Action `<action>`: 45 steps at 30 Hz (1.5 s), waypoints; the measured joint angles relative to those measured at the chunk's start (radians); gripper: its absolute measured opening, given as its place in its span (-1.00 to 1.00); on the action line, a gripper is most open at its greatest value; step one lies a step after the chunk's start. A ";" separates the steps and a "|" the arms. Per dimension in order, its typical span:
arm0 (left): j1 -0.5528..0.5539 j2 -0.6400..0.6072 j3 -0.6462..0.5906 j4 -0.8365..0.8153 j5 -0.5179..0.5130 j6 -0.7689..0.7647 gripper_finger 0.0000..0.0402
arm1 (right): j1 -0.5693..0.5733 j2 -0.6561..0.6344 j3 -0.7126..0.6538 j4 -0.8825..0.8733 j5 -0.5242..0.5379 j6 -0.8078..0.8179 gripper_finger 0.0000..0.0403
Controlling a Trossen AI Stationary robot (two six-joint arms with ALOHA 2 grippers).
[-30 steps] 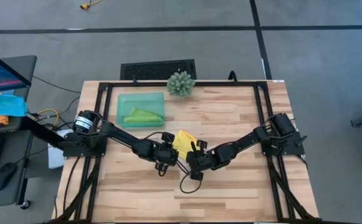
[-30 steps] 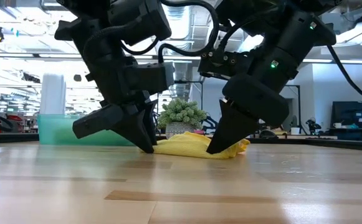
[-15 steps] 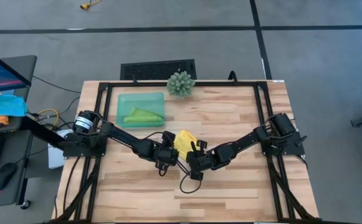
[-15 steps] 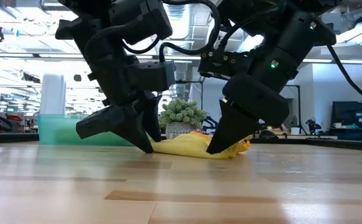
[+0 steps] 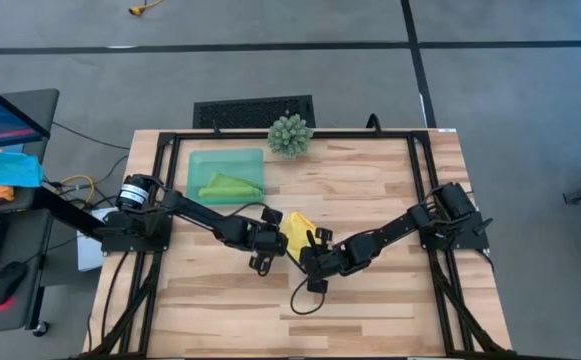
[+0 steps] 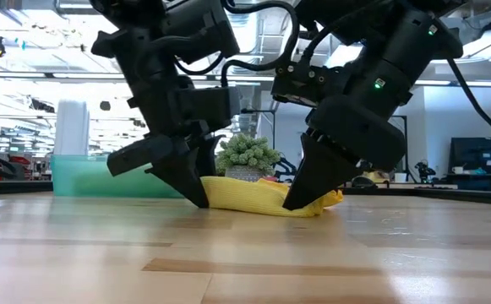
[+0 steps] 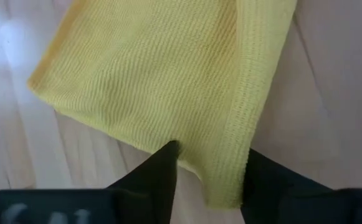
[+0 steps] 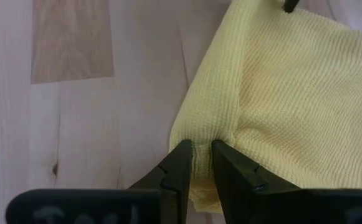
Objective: Roll microfiber towels into tight, uniform cylinder then place into a basket
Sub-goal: Roll the yellow towel
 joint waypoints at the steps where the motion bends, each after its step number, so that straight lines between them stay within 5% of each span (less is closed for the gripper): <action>1: -0.001 0.000 0.000 0.000 -0.005 -0.004 -0.37 | 0.000 0.000 0.000 0.000 0.000 0.000 -0.55; 12: -0.012 -0.019 0.001 -0.119 -0.160 -0.088 -0.46 | -0.001 0.000 0.000 0.000 0.000 0.000 -0.55; 21: -0.042 -0.069 0.079 -0.390 -0.113 -0.227 -0.48 | -0.002 0.000 0.000 0.002 -0.009 0.000 -0.55; 34: -0.247 -0.078 0.081 -0.168 -0.112 -0.201 -0.48 | -0.002 0.000 0.000 0.000 -0.011 -0.001 -0.55; 45: -0.144 -0.079 -0.018 0.002 0.043 -0.167 -0.48 | -0.002 0.000 0.000 0.000 -0.014 -0.001 -0.55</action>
